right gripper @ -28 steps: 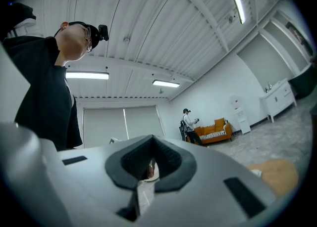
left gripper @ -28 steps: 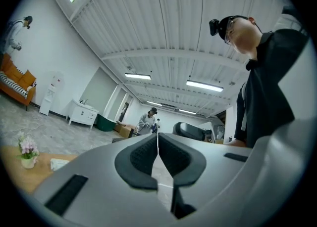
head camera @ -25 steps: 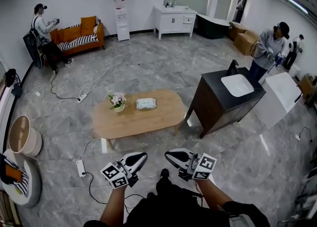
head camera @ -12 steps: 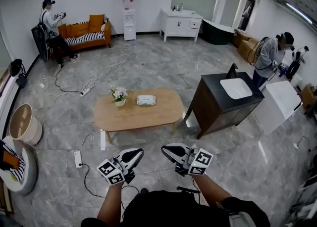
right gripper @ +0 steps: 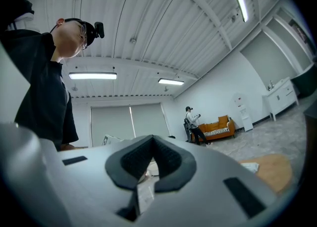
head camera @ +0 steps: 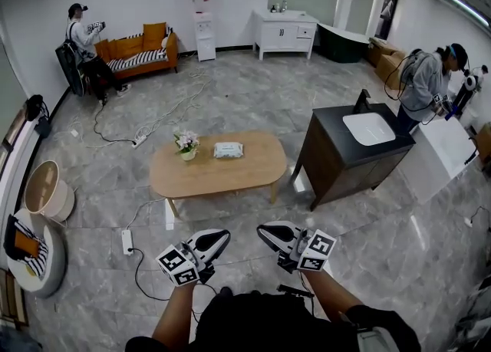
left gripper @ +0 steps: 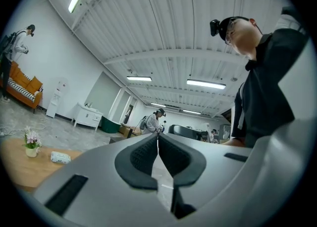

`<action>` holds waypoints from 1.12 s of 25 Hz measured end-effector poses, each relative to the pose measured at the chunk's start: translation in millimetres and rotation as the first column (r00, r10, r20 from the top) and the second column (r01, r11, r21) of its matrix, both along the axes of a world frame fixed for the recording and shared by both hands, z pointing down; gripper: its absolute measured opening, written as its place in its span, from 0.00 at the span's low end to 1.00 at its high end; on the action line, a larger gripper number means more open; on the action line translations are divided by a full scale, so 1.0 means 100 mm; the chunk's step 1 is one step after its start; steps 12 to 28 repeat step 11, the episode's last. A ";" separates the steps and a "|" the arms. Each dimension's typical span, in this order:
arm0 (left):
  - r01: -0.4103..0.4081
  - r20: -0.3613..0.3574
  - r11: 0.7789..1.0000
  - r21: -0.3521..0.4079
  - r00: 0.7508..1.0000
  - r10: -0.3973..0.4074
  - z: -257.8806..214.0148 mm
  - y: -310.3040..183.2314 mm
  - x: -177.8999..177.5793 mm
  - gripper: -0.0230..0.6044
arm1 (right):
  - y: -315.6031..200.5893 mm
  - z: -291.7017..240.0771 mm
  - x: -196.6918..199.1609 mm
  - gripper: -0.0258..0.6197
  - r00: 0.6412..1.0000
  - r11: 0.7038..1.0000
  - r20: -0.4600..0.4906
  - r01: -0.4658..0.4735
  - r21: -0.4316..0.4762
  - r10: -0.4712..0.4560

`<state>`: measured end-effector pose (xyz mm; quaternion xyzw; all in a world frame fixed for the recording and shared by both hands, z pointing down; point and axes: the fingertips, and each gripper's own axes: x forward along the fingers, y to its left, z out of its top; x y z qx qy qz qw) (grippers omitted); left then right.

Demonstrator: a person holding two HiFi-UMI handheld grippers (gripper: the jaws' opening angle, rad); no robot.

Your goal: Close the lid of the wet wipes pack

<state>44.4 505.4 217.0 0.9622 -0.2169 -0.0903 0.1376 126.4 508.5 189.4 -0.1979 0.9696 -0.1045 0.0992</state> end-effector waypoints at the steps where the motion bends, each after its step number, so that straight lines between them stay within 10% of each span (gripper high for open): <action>1: 0.001 0.002 1.000 0.001 1.000 -0.001 0.01 0.02 0.03 0.07 | 0.01 0.00 0.03 0.05 1.000 1.000 0.002 0.003 0.002 -0.003; 28: 0.023 0.012 0.999 -0.029 1.000 -0.023 0.07 0.13 0.18 0.07 | 0.13 0.03 0.14 0.05 0.999 0.999 0.017 0.035 0.022 -0.035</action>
